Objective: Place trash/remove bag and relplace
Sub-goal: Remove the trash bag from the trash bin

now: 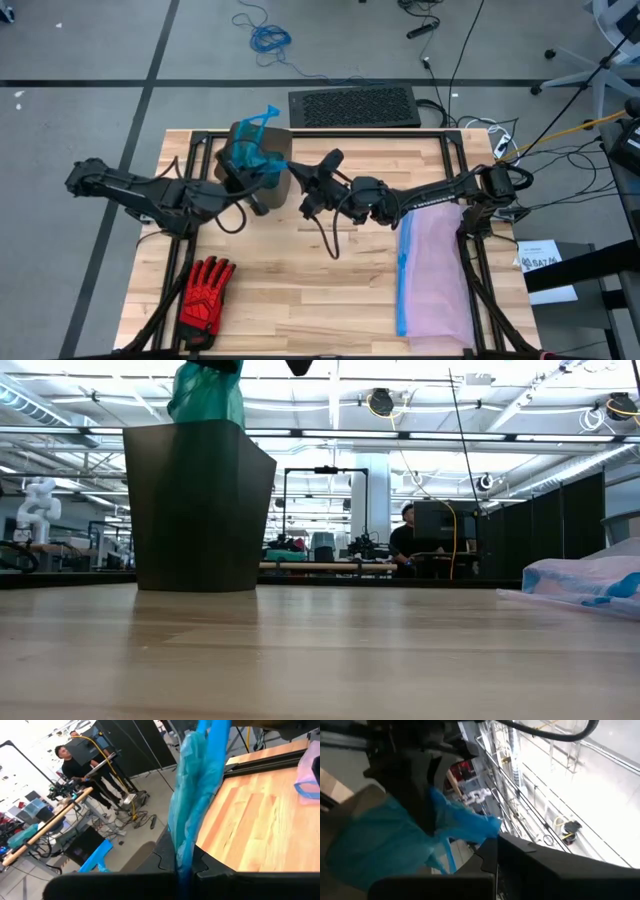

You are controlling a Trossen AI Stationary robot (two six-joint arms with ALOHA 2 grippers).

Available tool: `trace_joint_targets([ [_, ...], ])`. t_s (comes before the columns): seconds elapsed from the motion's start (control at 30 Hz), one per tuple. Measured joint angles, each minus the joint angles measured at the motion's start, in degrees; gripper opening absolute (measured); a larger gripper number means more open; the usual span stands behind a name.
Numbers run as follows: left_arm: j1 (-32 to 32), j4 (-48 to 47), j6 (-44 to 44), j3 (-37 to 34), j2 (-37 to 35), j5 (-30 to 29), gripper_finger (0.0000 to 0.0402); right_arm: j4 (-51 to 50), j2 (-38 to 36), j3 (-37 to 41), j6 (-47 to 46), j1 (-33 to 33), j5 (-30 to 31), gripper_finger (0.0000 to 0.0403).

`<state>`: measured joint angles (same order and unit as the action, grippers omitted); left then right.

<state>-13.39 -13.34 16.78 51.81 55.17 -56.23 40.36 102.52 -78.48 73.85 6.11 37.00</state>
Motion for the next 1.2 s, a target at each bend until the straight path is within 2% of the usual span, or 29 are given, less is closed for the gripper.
trace_joint_targets([
  [0.13, 0.0, -1.9, -0.6, 0.0, -1.0, -1.2, 0.0001, 0.1, -0.2, 0.0, 1.0, 0.6, 1.6, 0.0000],
  [0.33, 0.3, -9.8, -7.7, 0.0, -1.6, -2.6, 0.0000, 0.0, -3.3, -0.1, -2.0, 0.8, 3.3, 0.0000],
  [0.57, 0.3, -9.3, -8.5, -0.1, -1.7, -2.7, 0.0000, -9.7, -6.8, -0.1, -15.0, 0.5, -0.5, 0.0009],
  [0.67, 0.3, -8.5, -8.4, -0.1, -1.7, -2.6, 0.0000, -14.3, -6.6, -0.1, -22.2, -0.2, -4.2, 0.0039],
  [0.8, 0.3, -8.0, -8.5, -0.1, -1.7, -1.1, 0.0000, -16.6, -6.6, 0.0, -33.4, -2.0, -12.1, 0.0101],
  [0.97, 0.3, -7.9, -8.9, -0.1, -1.7, 0.4, 0.0000, -16.2, -6.6, 0.0, -39.5, -4.9, -17.1, 0.0172],
  [1.07, 0.3, -7.1, -8.7, -0.1, -1.6, 1.4, 0.0000, -16.3, -6.6, 0.0, -43.1, -6.5, -21.6, 0.0187],
  [1.2, 0.3, -6.1, -7.6, -0.1, -1.5, 1.6, 0.0000, -16.1, -6.6, 0.0, -47.4, -8.1, -28.4, 0.0181],
])
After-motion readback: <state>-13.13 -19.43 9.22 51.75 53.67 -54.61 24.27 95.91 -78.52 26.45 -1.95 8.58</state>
